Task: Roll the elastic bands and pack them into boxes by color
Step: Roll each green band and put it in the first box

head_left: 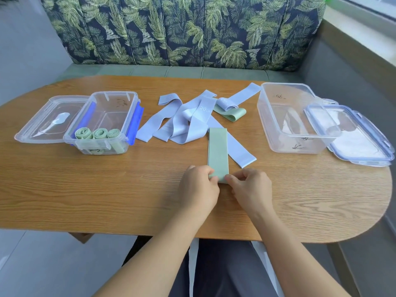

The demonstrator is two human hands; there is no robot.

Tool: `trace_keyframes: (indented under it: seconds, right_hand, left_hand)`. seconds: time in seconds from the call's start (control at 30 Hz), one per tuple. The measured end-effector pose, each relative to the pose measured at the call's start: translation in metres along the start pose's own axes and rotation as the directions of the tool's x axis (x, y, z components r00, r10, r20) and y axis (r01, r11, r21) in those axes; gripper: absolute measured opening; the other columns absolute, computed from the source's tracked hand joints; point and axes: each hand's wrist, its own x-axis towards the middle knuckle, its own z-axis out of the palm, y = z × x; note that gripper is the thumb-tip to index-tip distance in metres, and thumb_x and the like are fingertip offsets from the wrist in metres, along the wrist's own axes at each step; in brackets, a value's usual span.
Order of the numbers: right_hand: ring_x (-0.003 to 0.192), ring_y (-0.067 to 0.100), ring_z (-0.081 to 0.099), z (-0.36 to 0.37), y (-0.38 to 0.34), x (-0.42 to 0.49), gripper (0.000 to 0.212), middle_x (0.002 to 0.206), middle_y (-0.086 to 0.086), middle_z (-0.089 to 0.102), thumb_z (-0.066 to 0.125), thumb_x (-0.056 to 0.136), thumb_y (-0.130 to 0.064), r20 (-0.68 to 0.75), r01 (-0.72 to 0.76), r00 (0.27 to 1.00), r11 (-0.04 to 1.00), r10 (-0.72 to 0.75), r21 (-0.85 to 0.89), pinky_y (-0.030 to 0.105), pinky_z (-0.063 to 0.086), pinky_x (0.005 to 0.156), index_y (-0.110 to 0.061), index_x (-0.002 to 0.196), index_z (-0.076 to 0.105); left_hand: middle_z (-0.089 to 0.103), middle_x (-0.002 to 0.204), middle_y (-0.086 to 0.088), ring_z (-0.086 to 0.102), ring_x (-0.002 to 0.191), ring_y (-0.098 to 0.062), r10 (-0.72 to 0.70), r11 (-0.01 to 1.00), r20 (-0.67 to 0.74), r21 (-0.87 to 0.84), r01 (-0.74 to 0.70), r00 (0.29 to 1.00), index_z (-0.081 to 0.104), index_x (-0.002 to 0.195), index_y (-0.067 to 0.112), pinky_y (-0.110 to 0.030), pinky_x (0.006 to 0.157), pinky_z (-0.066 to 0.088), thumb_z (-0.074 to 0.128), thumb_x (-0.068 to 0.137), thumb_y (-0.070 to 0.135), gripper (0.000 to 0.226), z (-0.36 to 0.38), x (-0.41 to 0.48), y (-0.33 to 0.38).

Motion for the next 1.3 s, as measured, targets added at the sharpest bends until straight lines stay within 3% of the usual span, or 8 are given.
trace_keyframes:
  seconds: [0.17,0.3,0.43,0.53,0.73,0.97,1.13,1.3]
  right_hand:
    - [0.071,0.021,0.067,0.002,-0.002,0.003,0.018,0.068,0.002,0.069,0.071,0.086,-0.035,-0.002,-0.065,0.998,0.998,0.065,-0.006,0.031,0.053,0.066,-0.020,0.077,0.073]
    - [0.071,0.021,0.067,0.001,-0.003,0.000,0.017,0.068,0.001,0.069,0.069,0.086,-0.032,0.025,-0.060,0.998,0.998,0.060,0.028,0.035,0.056,0.067,-0.020,0.075,0.074]
    - [0.070,0.021,0.067,-0.001,-0.003,-0.002,0.015,0.065,0.000,0.069,0.067,0.084,-0.029,0.025,-0.059,0.998,0.997,0.058,0.042,0.038,0.057,0.067,-0.020,0.073,0.074]
    - [0.069,0.022,0.067,-0.001,-0.004,-0.003,0.016,0.064,0.001,0.069,0.067,0.084,-0.029,0.031,-0.056,0.998,0.998,0.056,0.025,0.037,0.056,0.065,-0.019,0.072,0.073]
    - [0.070,0.021,0.068,-0.003,-0.004,-0.001,0.020,0.063,0.000,0.069,0.071,0.082,-0.032,0.043,-0.057,0.998,0.996,0.055,0.061,0.041,0.058,0.071,-0.020,0.066,0.070]
    - [0.070,0.024,0.069,-0.007,-0.009,0.014,0.028,0.064,0.003,0.070,0.074,0.079,-0.038,0.108,-0.110,0.988,0.994,0.111,-0.009,0.045,0.059,0.075,-0.017,0.062,0.066]
    - [0.061,0.022,0.067,-0.011,-0.016,0.023,0.036,0.050,0.001,0.066,0.072,0.080,-0.040,0.168,-0.130,0.977,0.991,0.134,-0.032,0.045,0.060,0.075,-0.015,0.055,0.065]
    - [0.063,0.023,0.069,-0.010,-0.010,0.024,0.030,0.056,0.001,0.068,0.066,0.083,-0.035,0.104,-0.086,0.991,0.995,0.080,0.051,0.044,0.060,0.072,-0.013,0.062,0.067]
  left_hand:
    - [0.069,0.113,0.003,0.062,0.107,-0.017,-0.127,0.981,-0.010,-0.150,0.124,0.992,0.069,0.114,0.014,-0.025,0.086,0.047,0.054,0.094,0.013,0.025,-0.005,-0.010,0.004]
    - [0.063,0.095,-0.001,0.057,0.094,-0.019,-0.128,0.982,0.018,-0.137,0.129,0.992,0.063,0.089,0.025,-0.034,0.086,0.049,0.048,0.094,0.009,0.023,-0.009,-0.016,0.011]
    - [0.066,0.117,-0.004,0.057,0.112,-0.024,-0.115,0.993,0.027,0.004,0.115,0.993,0.065,0.117,0.014,-0.032,0.088,0.045,0.045,0.096,0.011,0.029,-0.012,-0.021,0.018]
    - [0.065,0.106,-0.005,0.052,0.096,-0.023,-0.098,0.995,0.090,0.038,0.094,0.991,0.059,0.086,0.029,-0.031,0.080,0.041,0.044,0.095,0.009,0.026,-0.016,-0.022,0.021]
    - [0.061,0.131,0.001,0.053,0.123,-0.021,-0.083,0.996,0.114,0.033,0.079,0.990,0.053,0.137,0.021,-0.029,0.097,0.041,0.043,0.096,0.009,0.044,-0.016,-0.018,0.012]
    - [0.063,0.123,0.005,0.057,0.113,-0.018,0.042,0.984,0.094,0.166,-0.057,0.995,0.062,0.124,0.025,-0.035,0.090,0.050,0.056,0.095,0.023,0.030,-0.019,0.008,0.000]
    - [0.055,0.120,0.008,0.048,0.114,-0.013,0.167,0.980,0.155,0.081,-0.181,0.974,0.065,0.116,0.024,-0.031,0.092,0.044,0.064,0.091,0.025,0.025,-0.011,0.019,-0.008]
    - [0.056,0.112,0.006,0.053,0.108,-0.014,0.193,0.975,0.166,0.080,-0.208,0.967,0.069,0.113,0.023,-0.033,0.090,0.046,0.062,0.092,0.029,0.023,-0.008,0.031,-0.014]
